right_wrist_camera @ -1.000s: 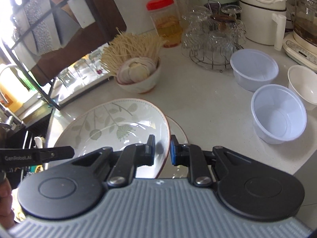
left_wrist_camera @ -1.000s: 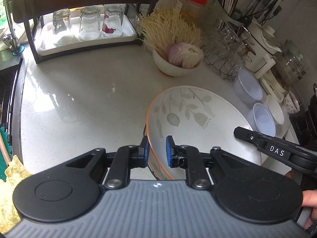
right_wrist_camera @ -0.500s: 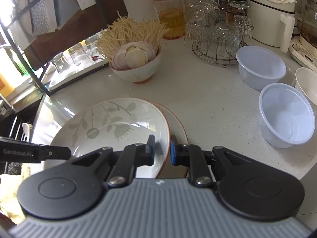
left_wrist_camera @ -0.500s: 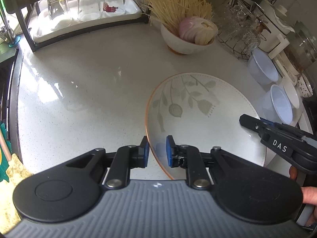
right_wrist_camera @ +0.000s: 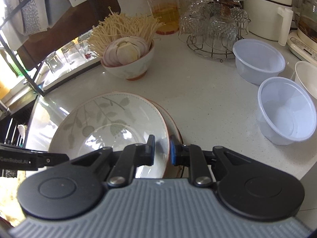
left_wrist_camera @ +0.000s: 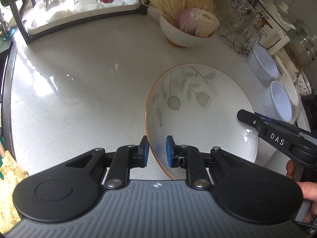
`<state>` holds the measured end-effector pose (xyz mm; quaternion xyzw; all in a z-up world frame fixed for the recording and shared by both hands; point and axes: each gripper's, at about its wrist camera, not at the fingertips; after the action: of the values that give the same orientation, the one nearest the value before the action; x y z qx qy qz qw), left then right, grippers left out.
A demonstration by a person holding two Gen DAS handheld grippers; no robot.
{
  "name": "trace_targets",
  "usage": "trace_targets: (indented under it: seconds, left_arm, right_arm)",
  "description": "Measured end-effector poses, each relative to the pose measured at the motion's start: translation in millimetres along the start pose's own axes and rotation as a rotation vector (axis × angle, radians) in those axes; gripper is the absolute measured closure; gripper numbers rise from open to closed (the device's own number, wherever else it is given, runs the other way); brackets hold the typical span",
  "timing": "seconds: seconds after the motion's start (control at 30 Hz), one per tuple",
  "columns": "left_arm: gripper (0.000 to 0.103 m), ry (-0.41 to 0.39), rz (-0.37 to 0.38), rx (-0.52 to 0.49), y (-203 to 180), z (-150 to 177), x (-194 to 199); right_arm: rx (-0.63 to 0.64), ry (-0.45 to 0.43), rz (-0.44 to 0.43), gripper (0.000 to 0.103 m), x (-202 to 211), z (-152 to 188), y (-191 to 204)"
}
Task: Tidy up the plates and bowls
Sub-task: 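Carry the leaf bowl onto the floral plate stack and open the left gripper, then move the left gripper to a translucent white plastic bowl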
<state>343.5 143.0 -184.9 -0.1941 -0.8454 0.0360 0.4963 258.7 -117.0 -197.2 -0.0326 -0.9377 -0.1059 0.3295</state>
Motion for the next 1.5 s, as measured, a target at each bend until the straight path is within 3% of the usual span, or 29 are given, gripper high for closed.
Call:
trace_targets:
  seconds: [0.27,0.4,0.67,1.07,1.27,1.5]
  left_arm:
    - [0.079,-0.002,0.020,0.032,5,1,13]
    - [0.075,-0.036,0.024,0.040,6,2,25]
    - [0.075,-0.113,0.029,0.058,1,0,47]
    - [0.075,-0.323,0.051,-0.001,-29,-13,139]
    - [0.075,-0.375,0.087,-0.050,-48,-7,173]
    - [0.075,-0.385,0.126,-0.095,-69,11,185]
  right_arm:
    - [-0.056,0.014,-0.008,0.083,5,-6,-8]
    - [-0.026,-0.002,0.039,0.082,12,-10,-8]
    - [-0.012,-0.041,0.004,0.083,25,-23,0]
    - [-0.021,-0.217,-0.055,0.083,105,-57,20]
    - [-0.038,-0.257,-0.052,0.083,143,-54,25]
    - [-0.032,-0.264,-0.010,0.083,172,-41,24]
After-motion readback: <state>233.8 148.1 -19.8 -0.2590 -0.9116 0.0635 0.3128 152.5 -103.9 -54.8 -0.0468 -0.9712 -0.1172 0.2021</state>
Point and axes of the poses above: each gripper's, at about its wrist camera, not at the fingertips, and x roughly against the way its jaws point, y to its left, z to its underside, and after that the axes turned 10 degrees about -y, right-handed
